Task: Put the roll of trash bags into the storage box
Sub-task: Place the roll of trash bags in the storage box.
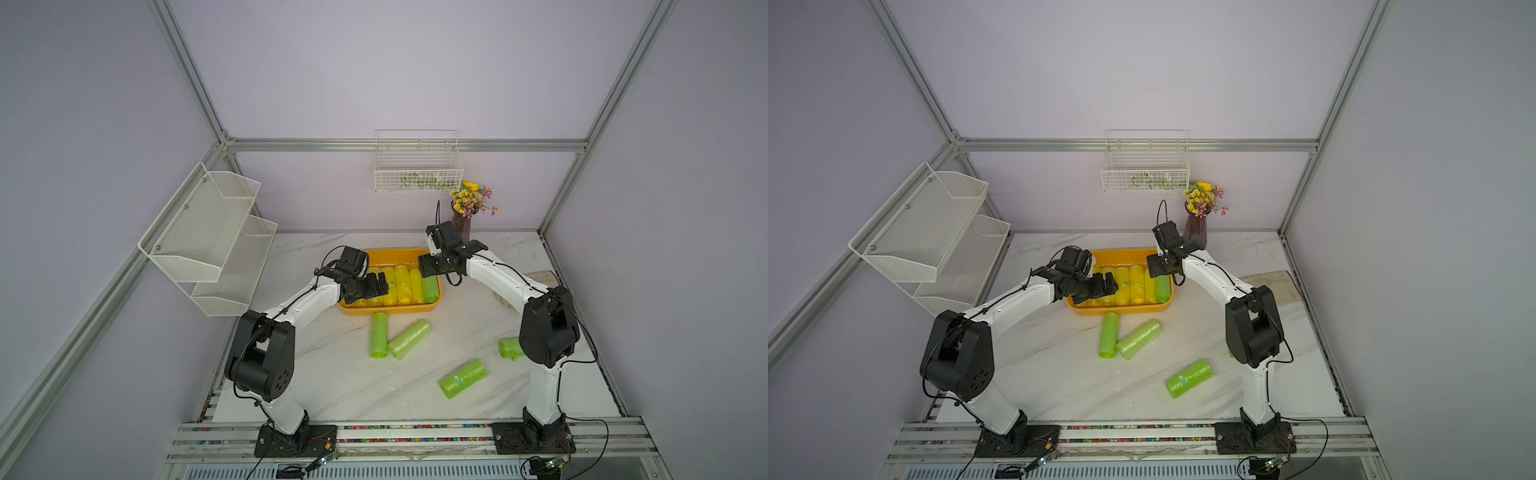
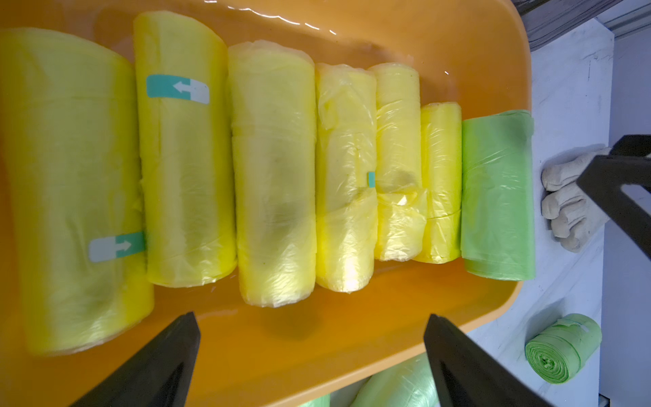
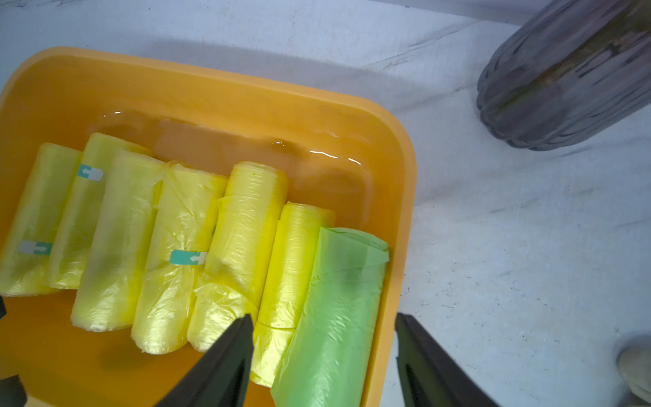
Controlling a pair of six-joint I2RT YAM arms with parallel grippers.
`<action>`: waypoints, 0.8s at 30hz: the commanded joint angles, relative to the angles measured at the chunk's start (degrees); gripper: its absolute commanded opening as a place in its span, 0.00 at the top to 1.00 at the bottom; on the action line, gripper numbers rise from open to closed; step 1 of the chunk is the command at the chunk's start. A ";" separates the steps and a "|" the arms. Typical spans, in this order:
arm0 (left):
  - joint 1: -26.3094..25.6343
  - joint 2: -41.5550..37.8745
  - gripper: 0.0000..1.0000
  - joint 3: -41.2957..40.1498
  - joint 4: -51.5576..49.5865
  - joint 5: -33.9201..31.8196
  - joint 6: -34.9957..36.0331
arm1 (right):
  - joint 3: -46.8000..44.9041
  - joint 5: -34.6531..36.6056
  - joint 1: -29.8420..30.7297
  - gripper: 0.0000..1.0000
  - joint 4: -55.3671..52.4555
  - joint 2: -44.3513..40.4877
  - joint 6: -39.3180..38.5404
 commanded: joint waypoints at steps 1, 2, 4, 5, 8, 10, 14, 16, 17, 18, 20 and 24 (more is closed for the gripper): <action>-0.03 -1.26 0.00 0.12 1.73 0.53 -1.00 | -0.96 -1.46 -0.18 0.44 -0.81 -1.54 -0.57; -0.03 -1.18 0.00 0.12 1.69 0.61 -0.93 | -1.26 -1.94 -0.19 0.45 -0.72 -1.61 -0.62; -0.03 -1.17 0.00 0.13 1.66 0.59 -0.88 | -2.86 -3.30 -0.22 0.49 0.20 -2.06 -0.60; -0.03 -1.21 0.00 0.04 1.72 0.52 -0.87 | -3.70 -3.47 -0.20 0.51 0.89 -2.34 -0.43; -0.03 -1.08 0.00 0.06 1.68 0.52 -0.90 | -5.73 -3.68 -0.20 0.59 1.71 -2.64 -0.19; -0.03 -0.95 0.00 0.04 1.74 0.52 -0.90 | -6.85 -3.99 -0.17 0.61 1.70 -2.40 -0.22; -0.03 -0.90 0.00 0.12 1.72 0.68 -0.83 | -9.97 -4.06 -0.16 0.62 2.53 -2.96 -0.22; -0.03 -0.69 0.00 0.36 1.72 0.77 -0.80 | -11.11 -3.72 -0.16 0.63 2.80 -3.01 -0.22; -0.02 -0.58 0.00 0.46 1.71 0.86 -0.72 | -11.49 -3.54 -0.22 0.63 2.76 -2.81 -0.21; 0.01 -0.48 0.00 0.65 1.74 1.02 -0.75 | -11.77 -3.43 -0.26 0.63 2.80 -2.62 -0.17; -0.03 -0.27 0.00 0.87 1.74 1.24 -0.80 | -12.12 -3.59 -0.41 0.63 2.85 -2.28 -0.14; -0.02 -0.46 0.00 0.83 1.71 1.22 -0.78 | -12.76 -3.48 -0.53 0.64 3.22 -1.23 0.26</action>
